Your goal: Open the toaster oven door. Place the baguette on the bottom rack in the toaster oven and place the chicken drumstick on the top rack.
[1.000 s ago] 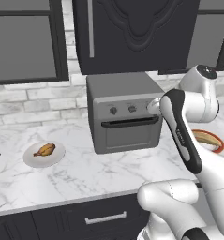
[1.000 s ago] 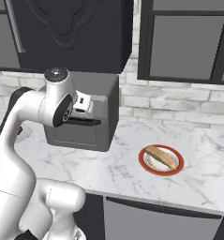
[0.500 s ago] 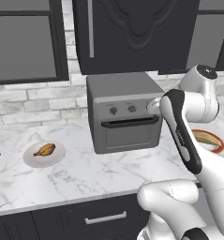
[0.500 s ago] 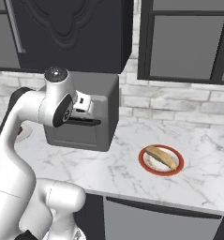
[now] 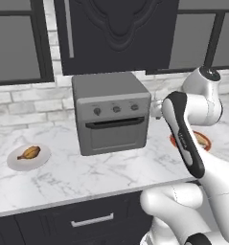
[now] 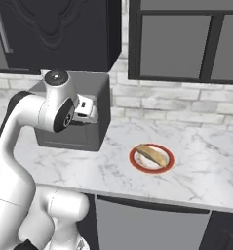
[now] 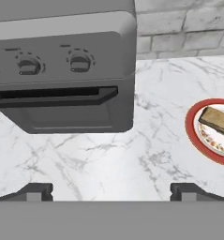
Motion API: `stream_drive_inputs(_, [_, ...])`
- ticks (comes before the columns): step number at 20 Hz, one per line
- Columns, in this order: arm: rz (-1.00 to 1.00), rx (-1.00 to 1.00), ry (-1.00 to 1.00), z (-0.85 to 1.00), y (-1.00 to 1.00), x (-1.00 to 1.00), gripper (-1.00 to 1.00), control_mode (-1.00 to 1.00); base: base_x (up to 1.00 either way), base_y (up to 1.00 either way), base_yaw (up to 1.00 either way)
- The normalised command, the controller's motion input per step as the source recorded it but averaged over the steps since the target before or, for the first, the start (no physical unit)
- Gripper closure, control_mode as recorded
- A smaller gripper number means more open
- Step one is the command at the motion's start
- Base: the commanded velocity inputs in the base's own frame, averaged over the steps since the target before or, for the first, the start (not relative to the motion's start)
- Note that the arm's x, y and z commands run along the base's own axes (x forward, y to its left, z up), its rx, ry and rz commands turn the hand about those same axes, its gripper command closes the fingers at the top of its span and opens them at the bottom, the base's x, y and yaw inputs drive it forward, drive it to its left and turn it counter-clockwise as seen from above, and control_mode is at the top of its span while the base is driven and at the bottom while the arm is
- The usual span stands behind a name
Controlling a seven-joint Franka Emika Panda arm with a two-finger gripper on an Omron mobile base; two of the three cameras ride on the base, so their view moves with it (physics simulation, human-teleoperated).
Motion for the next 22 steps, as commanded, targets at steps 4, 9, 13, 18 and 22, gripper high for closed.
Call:
stream_drive_inputs(4, [0.00,0.00,0.00,0.00,0.00,0.00,-1.00,1.00,0.16,-0.56,-0.01])
stream_drive_inputs(9, [0.00,0.00,0.00,0.00,0.00,0.00,-1.00,1.00,0.43,-0.30,-0.07])
stream_drive_inputs(13, [0.00,0.00,0.00,0.00,0.00,0.00,-1.00,1.00,0.52,-0.21,-0.04])
stream_drive_inputs(18, [0.00,0.00,0.00,0.00,0.00,0.00,-1.00,1.00,0.30,-0.05,0.00])
stream_drive_inputs(22, [0.00,0.00,0.00,0.00,0.00,0.00,-1.00,1.00,0.00,0.00,0.00])
